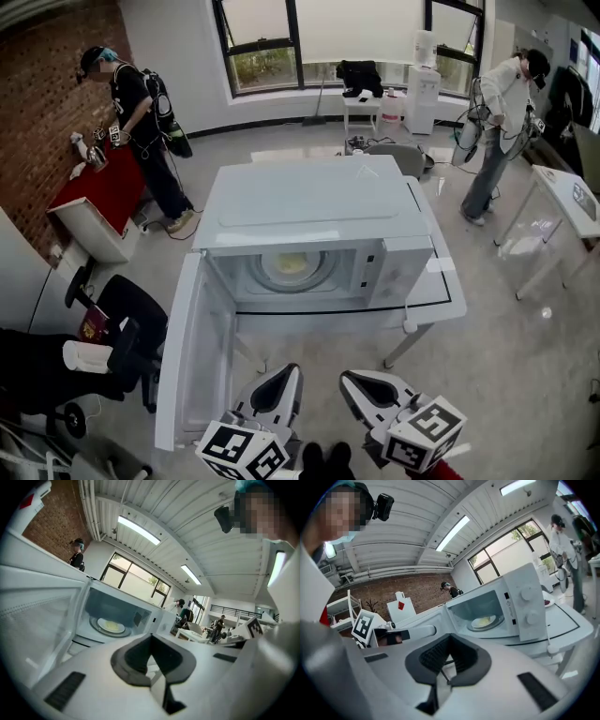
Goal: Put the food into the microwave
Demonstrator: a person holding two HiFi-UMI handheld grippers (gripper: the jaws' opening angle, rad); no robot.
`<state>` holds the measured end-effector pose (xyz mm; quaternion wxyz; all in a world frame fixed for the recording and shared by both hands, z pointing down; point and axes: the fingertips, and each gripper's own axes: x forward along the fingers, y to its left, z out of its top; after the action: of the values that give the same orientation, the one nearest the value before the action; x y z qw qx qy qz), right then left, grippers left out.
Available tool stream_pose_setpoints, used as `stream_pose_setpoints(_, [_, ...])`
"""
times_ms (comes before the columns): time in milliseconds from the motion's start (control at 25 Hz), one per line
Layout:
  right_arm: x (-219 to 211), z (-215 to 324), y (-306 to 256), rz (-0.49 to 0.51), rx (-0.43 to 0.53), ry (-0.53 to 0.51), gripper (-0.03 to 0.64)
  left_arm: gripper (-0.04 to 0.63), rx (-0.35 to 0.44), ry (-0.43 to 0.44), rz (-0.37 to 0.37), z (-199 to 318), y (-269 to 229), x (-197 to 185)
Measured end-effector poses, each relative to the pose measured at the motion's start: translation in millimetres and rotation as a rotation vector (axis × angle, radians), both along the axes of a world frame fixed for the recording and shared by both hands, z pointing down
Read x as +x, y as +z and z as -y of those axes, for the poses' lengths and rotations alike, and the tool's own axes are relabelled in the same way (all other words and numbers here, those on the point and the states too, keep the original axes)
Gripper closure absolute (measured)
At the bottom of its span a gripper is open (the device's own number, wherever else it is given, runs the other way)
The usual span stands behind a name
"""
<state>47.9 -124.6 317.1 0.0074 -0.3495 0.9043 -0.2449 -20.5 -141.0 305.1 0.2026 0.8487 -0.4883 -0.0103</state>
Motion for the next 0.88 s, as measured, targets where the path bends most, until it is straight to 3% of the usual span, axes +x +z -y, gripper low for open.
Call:
stream_pose_setpoints(120, [7.5,-13.3,-16.5,0.056,0.031,0.021,0.603,0.586,0.015,0.016,-0.016,-17.0,-8.9,6.9])
stream_pose_setpoints(320, [19.4,-32.7,-27.7,0.052,0.063,0.031,0.603,0.586,0.041,0.02,-0.045,-40.1,-21.8,13.3])
stream_pose_setpoints(560, [26.3,-47.7,-22.2,0.011,0.069,0.047,0.603,0.586,0.049,0.044,-0.065,-57.1,-25.6,8.4])
stream_pose_setpoints(880, [18.8,-55.7,-20.4,-0.05,0.124,0.047,0.603,0.586,0.064,0.034,-0.031,-59.4,-20.5,-1.9])
